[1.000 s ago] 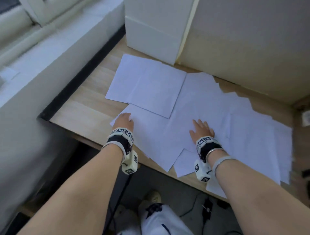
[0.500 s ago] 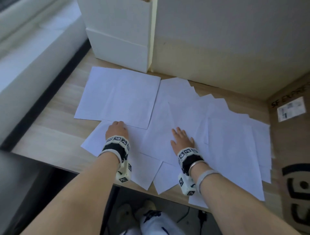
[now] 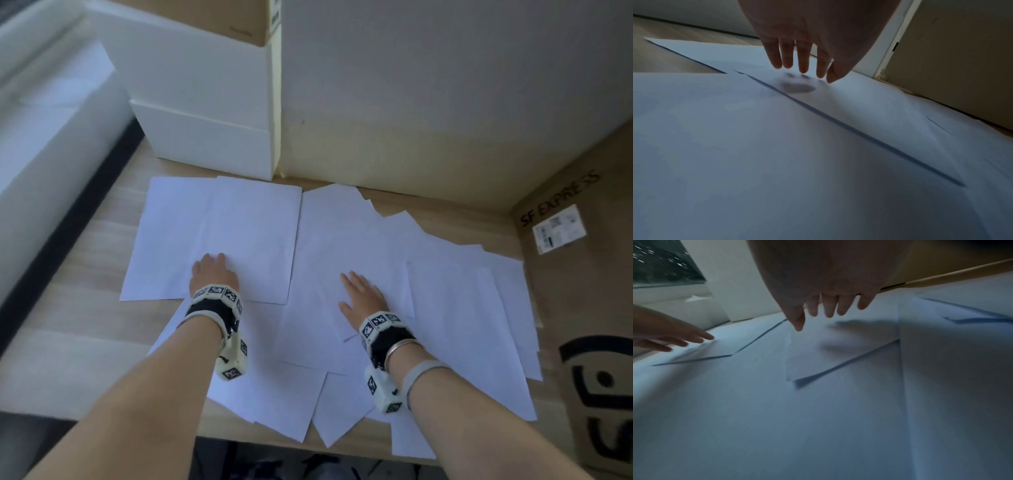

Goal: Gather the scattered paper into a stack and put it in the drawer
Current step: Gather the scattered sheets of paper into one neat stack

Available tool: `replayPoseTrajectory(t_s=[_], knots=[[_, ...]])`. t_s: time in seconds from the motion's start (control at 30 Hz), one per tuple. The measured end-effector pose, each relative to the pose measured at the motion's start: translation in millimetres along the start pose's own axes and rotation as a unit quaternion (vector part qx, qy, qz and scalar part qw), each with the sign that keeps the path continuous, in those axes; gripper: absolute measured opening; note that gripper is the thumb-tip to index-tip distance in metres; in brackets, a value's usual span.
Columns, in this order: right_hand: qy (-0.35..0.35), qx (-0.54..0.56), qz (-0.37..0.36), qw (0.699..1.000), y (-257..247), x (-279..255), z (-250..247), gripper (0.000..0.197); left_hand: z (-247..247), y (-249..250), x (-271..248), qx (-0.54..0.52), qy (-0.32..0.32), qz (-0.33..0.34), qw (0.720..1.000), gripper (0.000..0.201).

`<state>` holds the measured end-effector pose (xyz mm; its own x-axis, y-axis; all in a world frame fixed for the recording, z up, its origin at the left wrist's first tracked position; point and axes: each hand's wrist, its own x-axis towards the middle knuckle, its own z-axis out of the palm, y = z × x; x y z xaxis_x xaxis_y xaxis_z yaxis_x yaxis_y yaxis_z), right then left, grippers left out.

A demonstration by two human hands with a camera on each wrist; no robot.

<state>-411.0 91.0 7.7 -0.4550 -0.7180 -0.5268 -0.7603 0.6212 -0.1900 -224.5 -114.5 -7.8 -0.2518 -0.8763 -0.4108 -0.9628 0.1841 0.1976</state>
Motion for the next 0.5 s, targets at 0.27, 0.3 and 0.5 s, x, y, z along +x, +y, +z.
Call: replayPoseTrajectory(t_s=[0.27,0.3,0.5], knots=[[-0.049,-0.014,0.010,0.999,-29.7,19.6,-0.1,0.057,4.5,0.4,24.7,0.027,-0.037,0.071,0.996,0.056],[-0.049,-0.007,-0.002,0.999,-34.3,20.5,-1.2,0.055,4.4,2.9,24.3,0.023,-0.038,0.076,0.996,0.056],[-0.033,0.087,0.001,0.996,-48.0,16.5,-15.6,0.034,-7.9,12.0,24.7,0.034,0.025,0.112,0.993,0.041]])
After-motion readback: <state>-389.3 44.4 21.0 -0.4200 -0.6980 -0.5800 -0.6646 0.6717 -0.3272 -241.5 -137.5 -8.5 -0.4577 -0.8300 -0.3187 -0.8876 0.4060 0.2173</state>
